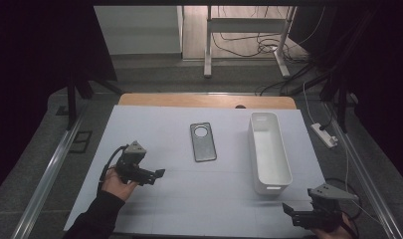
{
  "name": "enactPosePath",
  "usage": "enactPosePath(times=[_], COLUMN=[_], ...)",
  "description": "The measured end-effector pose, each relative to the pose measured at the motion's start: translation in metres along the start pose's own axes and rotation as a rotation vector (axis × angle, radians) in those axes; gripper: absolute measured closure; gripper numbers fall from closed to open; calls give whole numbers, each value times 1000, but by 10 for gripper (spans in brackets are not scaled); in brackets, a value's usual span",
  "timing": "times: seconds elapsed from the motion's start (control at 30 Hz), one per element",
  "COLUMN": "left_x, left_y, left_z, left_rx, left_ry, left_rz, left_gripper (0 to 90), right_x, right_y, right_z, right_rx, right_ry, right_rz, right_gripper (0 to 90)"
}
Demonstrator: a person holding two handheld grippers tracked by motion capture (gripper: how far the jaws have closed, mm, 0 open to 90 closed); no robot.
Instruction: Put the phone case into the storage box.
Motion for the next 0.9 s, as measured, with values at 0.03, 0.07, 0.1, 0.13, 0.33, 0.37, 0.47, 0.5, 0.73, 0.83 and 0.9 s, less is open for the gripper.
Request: enactPosePath(times=[0.03,0.07,0.1,0.13,0.33,0.37,0.47,0.5,0.73,0.83,0.9], left_x=[0,0,1,1,2,2,3,3,5,5,6], left_y=[0,3,5,6,13,15,19,19,32,37,41], left_z=[0,3,4,6,13,15,20,20,28,31,32], left_rx=[0,3,4,4,7,6,3,3,-2,7,11], left_ry=[0,-5,-5,-8,-21,-21,-29,-29,-44,-44,-52], left_rz=[0,5,7,10,13,14,4,4,7,12,24], left_gripper=[0,0,0,0,0,0,0,0,1,1,1], right_x=[0,0,0,0,-1,-1,0,0,0,-1,-1], right_y=[0,0,0,0,0,0,0,0,0,0,0], right_z=[0,0,0,0,0,0,0,0,0,0,0], right_rx=[0,0,0,1,2,2,3,3,3,4,4], right_ry=[0,1,1,0,1,2,3,3,4,4,5], right_rz=[0,1,1,2,5,6,4,4,5,6,7], right_gripper=[0,0,0,0,0,0,0,0,0,0,0])
Point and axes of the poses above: each handheld gripper's, and its own axes: z roughly forward along the jaws, y roughly out of its top, x roughly to its left, the point moved 8 cm from there along z, roughly forward along the jaws, and after that the axes turned 8 degrees about z, right-handed, at the moved point
